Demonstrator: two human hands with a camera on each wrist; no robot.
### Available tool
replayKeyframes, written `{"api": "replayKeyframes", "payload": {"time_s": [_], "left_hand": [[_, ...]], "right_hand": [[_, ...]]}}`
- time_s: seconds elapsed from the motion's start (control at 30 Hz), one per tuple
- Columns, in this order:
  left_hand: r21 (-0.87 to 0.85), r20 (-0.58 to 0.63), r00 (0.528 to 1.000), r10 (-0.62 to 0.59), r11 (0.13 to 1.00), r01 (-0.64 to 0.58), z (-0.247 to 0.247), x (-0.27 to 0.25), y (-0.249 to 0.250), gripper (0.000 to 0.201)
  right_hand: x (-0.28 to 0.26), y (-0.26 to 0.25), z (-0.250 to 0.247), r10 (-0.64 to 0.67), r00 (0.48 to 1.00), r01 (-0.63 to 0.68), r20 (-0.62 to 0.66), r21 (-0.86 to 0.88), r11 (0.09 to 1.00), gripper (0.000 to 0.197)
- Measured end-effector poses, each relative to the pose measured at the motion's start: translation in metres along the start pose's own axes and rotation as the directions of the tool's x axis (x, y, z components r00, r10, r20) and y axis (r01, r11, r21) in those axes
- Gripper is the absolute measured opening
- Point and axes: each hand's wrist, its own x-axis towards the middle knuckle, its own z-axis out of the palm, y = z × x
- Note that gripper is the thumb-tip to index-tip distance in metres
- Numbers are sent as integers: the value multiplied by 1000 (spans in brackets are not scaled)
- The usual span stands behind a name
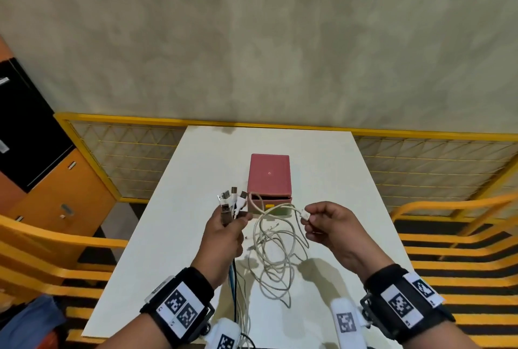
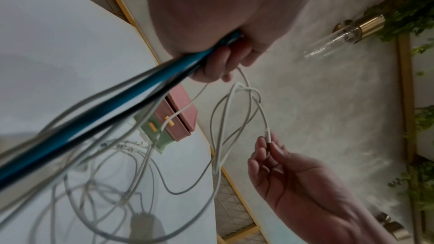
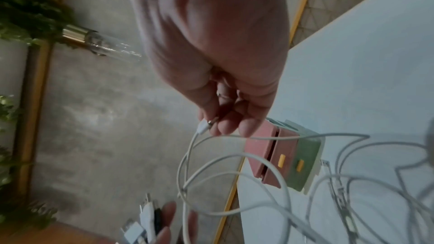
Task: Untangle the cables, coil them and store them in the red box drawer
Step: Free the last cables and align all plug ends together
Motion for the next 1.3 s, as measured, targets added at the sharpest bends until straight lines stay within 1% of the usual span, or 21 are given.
{"api": "replayKeyframes", "payload": {"time_s": [0.07,0.1,0.2,0.3,0.5,0.53,0.57,0.63,0.67,0.7,0.73,0.8,0.87,0.9,0.97,1.03,1.13,1.2,1.23,1.27,1.3], "left_hand": [[-32,-40,999,-34,999,33,-2,0,-1,18],[-52,-23,998,-61,997,59,-2,0,0,14],[-68,106,988,-112,990,120,-1,-3,2,7],[7,192,976,-104,995,105,3,-7,2,8],[117,206,972,-116,989,93,6,-6,2,9],[149,213,970,-116,985,86,6,-6,1,10],[173,217,969,-116,982,78,6,-6,0,11],[210,227,967,-112,976,64,7,-6,-3,12],[226,239,965,-106,973,51,7,-7,-4,13],[238,255,962,-100,971,38,9,-8,-5,14],[243,270,958,-97,970,30,11,-8,-6,14],[242,288,953,-92,970,21,15,-9,-6,15],[241,280,956,-88,970,19,17,-9,-6,13],[236,266,960,-84,971,20,17,-9,-6,12],[210,205,977,-65,978,22,17,-6,-6,13],[164,124,991,-47,986,27,14,-3,-6,12],[124,35,999,-11,992,7,11,-2,-5,14],[113,1,1000,16,993,-16,12,-2,-5,14],[107,-9,1000,30,994,-29,13,-2,-5,13],[103,-11,999,46,994,-45,15,-2,-5,11],[98,3,998,59,993,-59,17,-4,-5,9]], "right_hand": [[2,4,0,37,999,-35,-23,79,996,20],[3,6,0,51,998,-48,-21,103,994,20],[3,11,3,58,998,-58,-5,86,995,20],[1,15,7,21,1000,-21,12,-67,998,21],[-1,24,16,-17,1000,24,23,-327,945,16],[-1,26,17,-52,998,55,18,-405,913,15],[-1,27,17,-126,992,109,0,-511,852,13],[-1,23,20,-301,954,215,-7,-684,697,7],[-1,19,23,-320,947,242,12,-682,690,4],[0,16,27,-278,959,243,48,-638,731,8],[1,15,31,-203,974,221,97,-585,780,18],[6,14,39,-72,982,151,175,-497,854,37],[10,11,45,-18,985,77,172,-339,938,39],[10,9,45,-14,991,50,135,-267,962,39],[10,7,41,-60,998,64,25,-225,972,42],[13,11,29,-105,992,76,-73,-319,945,43],[12,21,8,-106,988,20,-108,-599,801,41],[9,23,2,-153,981,32,-123,-669,743,24],[7,23,3,-167,979,55,-115,-640,766,12],[5,21,8,-137,988,70,-74,-571,818,10],[2,19,15,-76,997,62,-11,-473,879,18]]}}
